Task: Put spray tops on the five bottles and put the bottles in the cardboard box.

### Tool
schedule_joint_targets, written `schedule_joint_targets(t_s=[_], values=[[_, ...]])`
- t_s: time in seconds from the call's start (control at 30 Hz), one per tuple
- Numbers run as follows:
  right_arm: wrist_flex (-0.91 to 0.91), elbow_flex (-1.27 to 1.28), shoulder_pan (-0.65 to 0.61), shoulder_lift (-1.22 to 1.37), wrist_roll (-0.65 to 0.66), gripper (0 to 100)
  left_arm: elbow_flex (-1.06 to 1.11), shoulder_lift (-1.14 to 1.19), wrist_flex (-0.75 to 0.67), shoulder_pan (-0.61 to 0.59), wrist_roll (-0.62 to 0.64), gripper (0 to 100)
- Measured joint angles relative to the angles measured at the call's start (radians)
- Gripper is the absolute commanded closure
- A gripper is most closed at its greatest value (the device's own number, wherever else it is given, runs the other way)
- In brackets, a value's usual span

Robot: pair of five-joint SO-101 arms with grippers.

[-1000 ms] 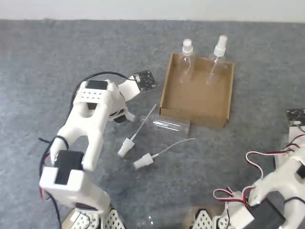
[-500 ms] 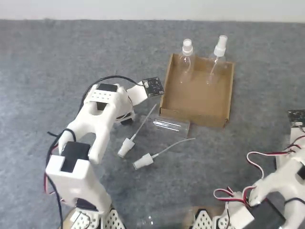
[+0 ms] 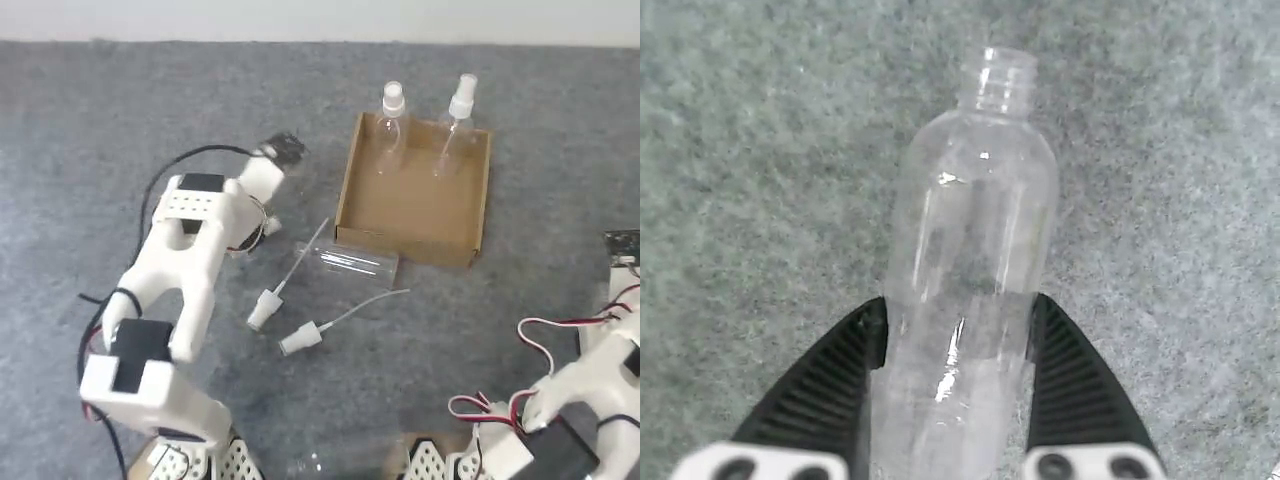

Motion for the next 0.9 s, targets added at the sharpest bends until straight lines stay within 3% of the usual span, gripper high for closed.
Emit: schedule_joint_targets(t_s=[0.13,0.27,0.43,0.63,0.9], values=[[0.000,0.000,0.000,0.000,0.000,96.1,0.049,-0.028,0.025,-0.017,0.282,93],[0.000,0.000,0.000,0.000,0.000,96.1,0.057,-0.037,0.006,-0.020,0.319,90],[0.000,0.000,0.017,0.000,0.000,96.1,-0.074,-0.057,0.054,-0.012,0.250,82],[0.000,0.000,0.018,0.000,0.000,96.1,-0.265,0.026,0.129,0.048,0.106,82],[0.000,0.000,0.018,0.000,0.000,96.1,-0.310,0.244,0.133,0.052,-0.034,87]])
